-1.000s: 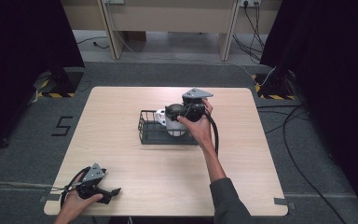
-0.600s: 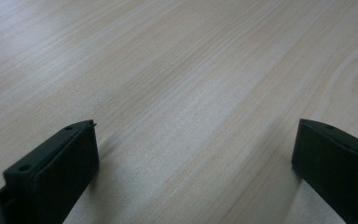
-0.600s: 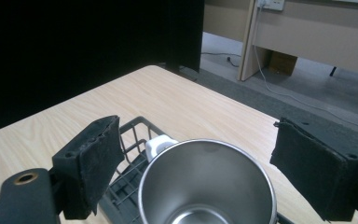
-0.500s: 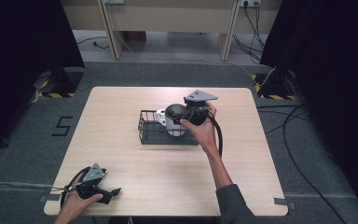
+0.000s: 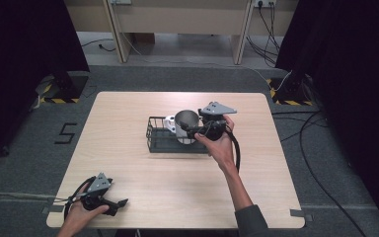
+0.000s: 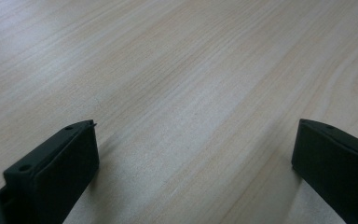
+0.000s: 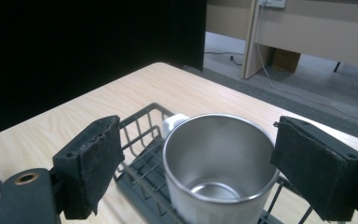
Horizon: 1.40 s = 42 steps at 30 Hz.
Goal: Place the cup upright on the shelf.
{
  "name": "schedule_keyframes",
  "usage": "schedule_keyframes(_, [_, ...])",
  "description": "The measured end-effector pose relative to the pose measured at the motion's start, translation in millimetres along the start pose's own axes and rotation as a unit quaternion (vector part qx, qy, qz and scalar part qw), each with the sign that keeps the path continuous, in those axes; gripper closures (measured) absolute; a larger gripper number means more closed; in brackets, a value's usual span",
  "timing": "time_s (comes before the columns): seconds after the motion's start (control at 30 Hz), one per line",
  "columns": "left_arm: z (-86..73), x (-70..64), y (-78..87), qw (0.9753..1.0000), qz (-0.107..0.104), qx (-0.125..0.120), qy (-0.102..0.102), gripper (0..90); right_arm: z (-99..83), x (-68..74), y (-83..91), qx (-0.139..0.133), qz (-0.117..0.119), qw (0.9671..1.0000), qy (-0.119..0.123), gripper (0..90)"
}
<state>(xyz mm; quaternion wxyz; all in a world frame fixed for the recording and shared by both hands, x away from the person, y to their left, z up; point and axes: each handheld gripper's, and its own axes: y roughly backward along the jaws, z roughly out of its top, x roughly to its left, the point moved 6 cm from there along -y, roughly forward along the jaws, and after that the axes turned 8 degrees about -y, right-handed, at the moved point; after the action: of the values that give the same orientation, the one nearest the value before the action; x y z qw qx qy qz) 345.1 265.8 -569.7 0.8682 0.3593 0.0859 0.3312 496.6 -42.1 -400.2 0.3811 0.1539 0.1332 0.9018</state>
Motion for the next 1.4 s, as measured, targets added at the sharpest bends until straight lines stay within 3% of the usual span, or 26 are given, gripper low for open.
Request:
schedule_keyframes(0.5, [0.0,0.0,-0.2,1.0,0.0,-0.001,0.0,0.0,-13.1,15.5,23.1,-0.005,0.018,0.9998,0.006,15.6])
schedule_keyframes(1.4, [0.0,0.1,-0.2,1.0,0.0,-0.001,0.0,0.0,-48.3,30.2,53.1,-0.008,0.02,0.9998,0.004,15.8])
